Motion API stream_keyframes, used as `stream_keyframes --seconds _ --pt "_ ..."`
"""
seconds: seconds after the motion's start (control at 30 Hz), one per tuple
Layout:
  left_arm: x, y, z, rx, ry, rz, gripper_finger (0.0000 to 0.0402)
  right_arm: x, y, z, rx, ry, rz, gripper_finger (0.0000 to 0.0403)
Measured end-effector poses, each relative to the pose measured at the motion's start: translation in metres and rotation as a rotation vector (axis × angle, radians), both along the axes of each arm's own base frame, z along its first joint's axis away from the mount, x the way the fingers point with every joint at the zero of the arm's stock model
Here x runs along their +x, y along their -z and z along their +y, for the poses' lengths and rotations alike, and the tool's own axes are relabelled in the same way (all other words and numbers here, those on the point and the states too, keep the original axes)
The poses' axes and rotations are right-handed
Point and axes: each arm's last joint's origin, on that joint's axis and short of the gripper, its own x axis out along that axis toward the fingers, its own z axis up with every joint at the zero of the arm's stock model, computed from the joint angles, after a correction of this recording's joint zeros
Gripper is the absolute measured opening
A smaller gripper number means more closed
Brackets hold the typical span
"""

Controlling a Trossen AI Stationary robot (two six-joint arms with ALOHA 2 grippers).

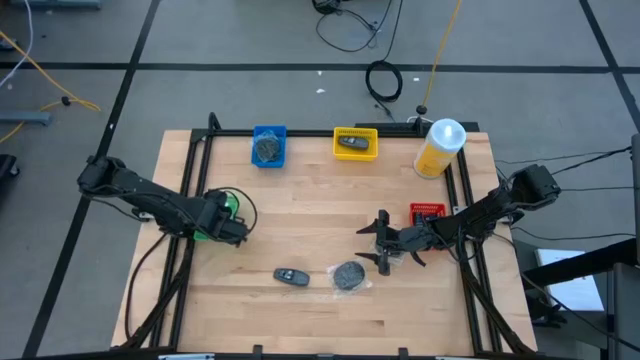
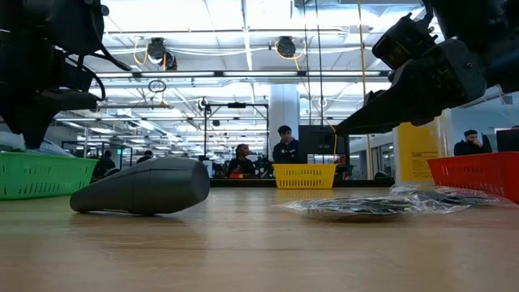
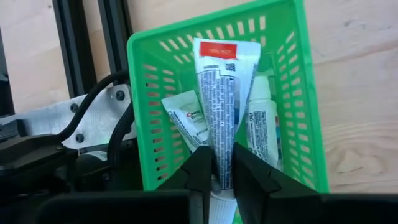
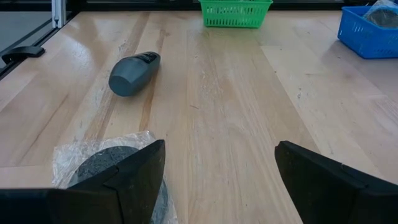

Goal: Pick & Place Travel size toiletries
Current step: Put the white toothpaste into the green bin, then put the black hairbrush into the blue bin

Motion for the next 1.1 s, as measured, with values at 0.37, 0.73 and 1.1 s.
stream_keyframes --seconds 0.37,0.73,1.1 --pt "-0.001 -0.008 0.0 -0.032 0.071 0.001 0.0173 0.0 -0.001 0.001 0.004 -0.01 -0.005 0.0293" --pt "0.054 -0.043 -0.033 0.223 0.582 -0.542 0.0202 0.0 -0.009 0.027 -0.084 -0.242 -0.03 0.0293" --pt "0.139 -0.034 -0.079 0.506 1.166 -0.807 0.0203 -0.009 -0.037 0.044 0.006 0.04 0.431 0.0293"
